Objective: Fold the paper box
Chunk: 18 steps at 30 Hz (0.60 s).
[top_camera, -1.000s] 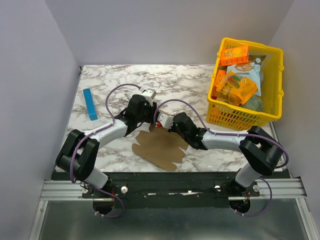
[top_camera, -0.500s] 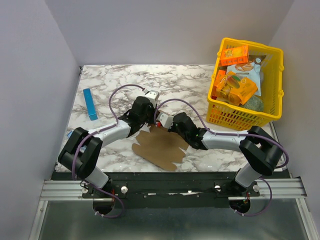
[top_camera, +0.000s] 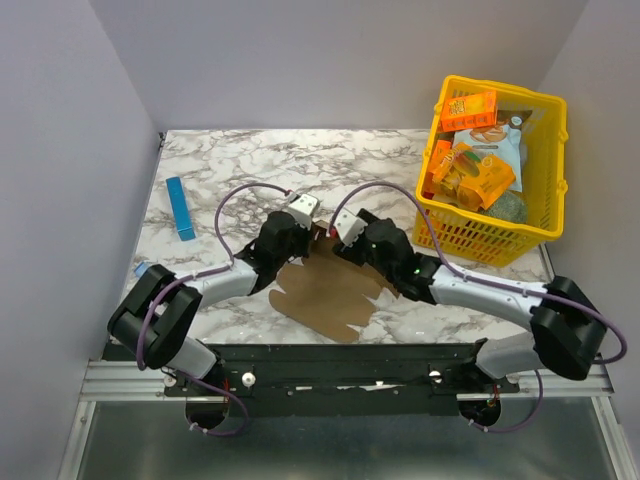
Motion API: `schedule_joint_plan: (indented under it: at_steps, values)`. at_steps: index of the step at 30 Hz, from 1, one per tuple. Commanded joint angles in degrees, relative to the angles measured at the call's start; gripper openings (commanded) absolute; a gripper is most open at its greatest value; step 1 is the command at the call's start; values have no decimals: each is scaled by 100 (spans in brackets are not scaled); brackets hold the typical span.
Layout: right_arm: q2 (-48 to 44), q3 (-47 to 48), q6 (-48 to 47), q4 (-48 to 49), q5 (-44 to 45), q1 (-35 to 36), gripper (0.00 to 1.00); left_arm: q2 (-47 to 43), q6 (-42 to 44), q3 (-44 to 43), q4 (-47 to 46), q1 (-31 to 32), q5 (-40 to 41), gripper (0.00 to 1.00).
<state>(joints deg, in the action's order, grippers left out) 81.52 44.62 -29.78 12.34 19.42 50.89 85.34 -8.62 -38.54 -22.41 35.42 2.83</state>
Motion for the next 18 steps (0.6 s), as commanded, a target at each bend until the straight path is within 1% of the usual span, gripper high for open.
schedule_joint_plan:
  at_steps: [1,3,4,5,7,8,9,10,11,13,14,16,18]
  values:
    - [-697,-147,981,-582,-176,-9,80,-298,405,365,-1202,35,280,0]
    - [-969,-138,1384,-1056,-403,-44,86,-325,484,497,-1370,35,114,0]
    - [-1040,-94,1535,-1215,-561,-79,86,-351,580,541,-1527,35,34,0]
    - [-1076,-50,1676,-1582,-901,-210,87,-369,616,628,-1573,35,-45,0]
    - [-1129,212,2072,-1918,-1316,-413,87,-421,642,716,-1704,35,-203,0]
    - [-1129,318,2168,-2198,-1901,-649,87,-457,730,856,-1827,35,-265,0]
    - [-1112,415,2317,-2314,-2237,-781,87,-492,757,1005,-2063,44,-274,0]
    - [-1051,538,2388,-2428,-2450,-905,87,-605,765,1163,-2631,44,-466,0]
    - [-1024,695,2450,-2507,-2878,-1097,87,-659,757,1470,-2889,44,-494,0]
    - [-910,872,2573,-2534,-3311,-1274,91,-764,792,1700,-3372,44,-564,0]
    - [-848,1064,2609,-2569,-3679,-1414,94,-782,809,1788,-3401,44,-617,0]
    - [-691,1285,2688,-2622,-3901,-1494,98,-826,836,1815,-3349,44,-696,0]
    - [-375,1653,2740,-2736,-4287,-1582,100,-852,818,1868,-3409,53,-766,0]
